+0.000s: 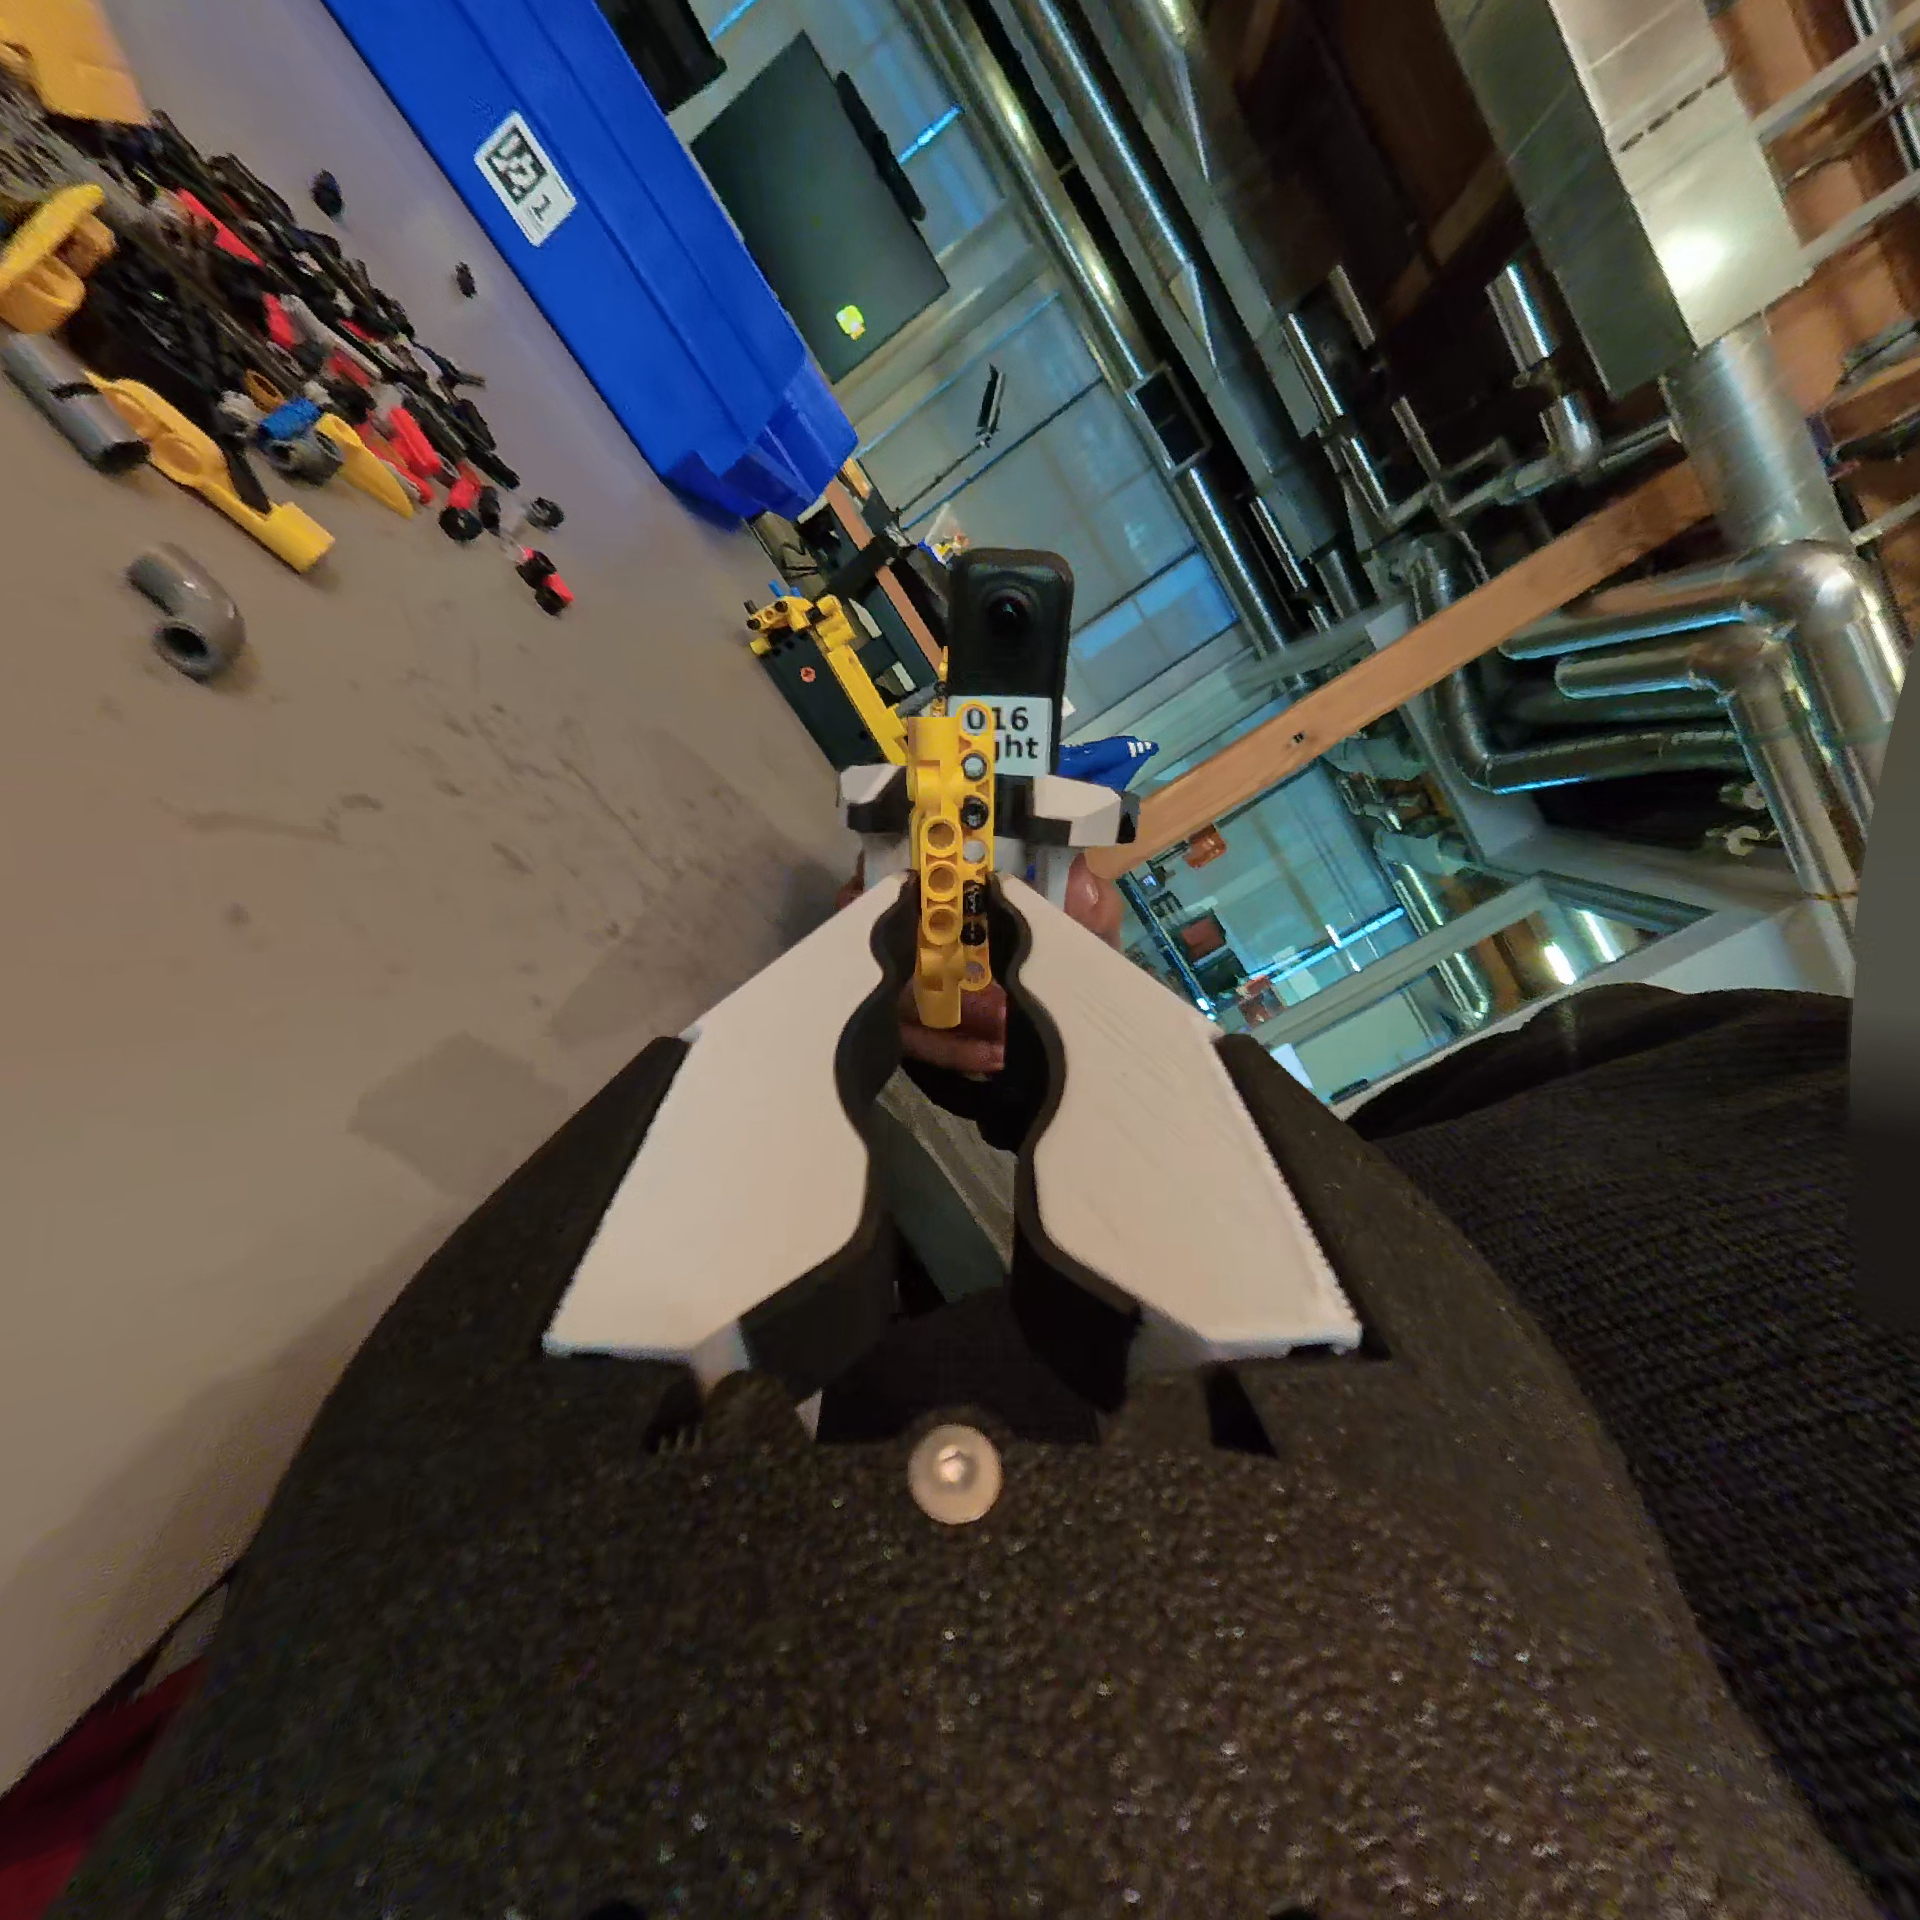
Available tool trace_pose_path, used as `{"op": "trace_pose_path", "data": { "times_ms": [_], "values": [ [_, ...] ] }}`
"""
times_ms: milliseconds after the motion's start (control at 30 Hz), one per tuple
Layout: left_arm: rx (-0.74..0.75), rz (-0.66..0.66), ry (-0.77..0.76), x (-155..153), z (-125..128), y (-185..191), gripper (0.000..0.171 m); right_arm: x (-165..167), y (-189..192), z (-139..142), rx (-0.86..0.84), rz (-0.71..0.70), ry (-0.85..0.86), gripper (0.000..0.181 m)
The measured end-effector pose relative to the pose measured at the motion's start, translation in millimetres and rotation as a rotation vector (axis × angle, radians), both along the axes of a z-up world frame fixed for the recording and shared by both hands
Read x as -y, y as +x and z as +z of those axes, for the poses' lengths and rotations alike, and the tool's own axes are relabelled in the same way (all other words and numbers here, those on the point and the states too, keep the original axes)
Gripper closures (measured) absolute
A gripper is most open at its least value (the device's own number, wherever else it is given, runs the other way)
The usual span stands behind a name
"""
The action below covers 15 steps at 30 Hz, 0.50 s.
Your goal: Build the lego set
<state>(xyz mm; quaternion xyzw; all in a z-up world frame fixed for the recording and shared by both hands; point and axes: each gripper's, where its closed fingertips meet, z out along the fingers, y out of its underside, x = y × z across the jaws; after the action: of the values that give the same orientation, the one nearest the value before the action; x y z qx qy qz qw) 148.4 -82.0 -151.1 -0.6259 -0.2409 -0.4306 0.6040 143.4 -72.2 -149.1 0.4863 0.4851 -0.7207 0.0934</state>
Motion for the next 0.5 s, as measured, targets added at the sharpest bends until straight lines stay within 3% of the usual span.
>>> {"op": "trace_pose_path", "data": {
  "times_ms": [167, 233, 500],
  "values": [
    [-0.063, -0.008, -0.018, -4.2, 0.1, 6.4, 0.160, 6.5, -1.2, -5.7, 0.010, -0.023, 0.001, 0.152],
    [-0.072, 0.004, -0.024, -4.5, -0.8, 5.3, 0.160, 8.0, 0.3, -3.1, -0.006, -0.014, -0.022, 0.164],
    [0.083, -0.012, 0.034, -2.0, 0.9, 1.9, 0.160, 8.3, 1.2, -1.6, -0.005, -0.006, -0.020, 0.165]
  ]
}}
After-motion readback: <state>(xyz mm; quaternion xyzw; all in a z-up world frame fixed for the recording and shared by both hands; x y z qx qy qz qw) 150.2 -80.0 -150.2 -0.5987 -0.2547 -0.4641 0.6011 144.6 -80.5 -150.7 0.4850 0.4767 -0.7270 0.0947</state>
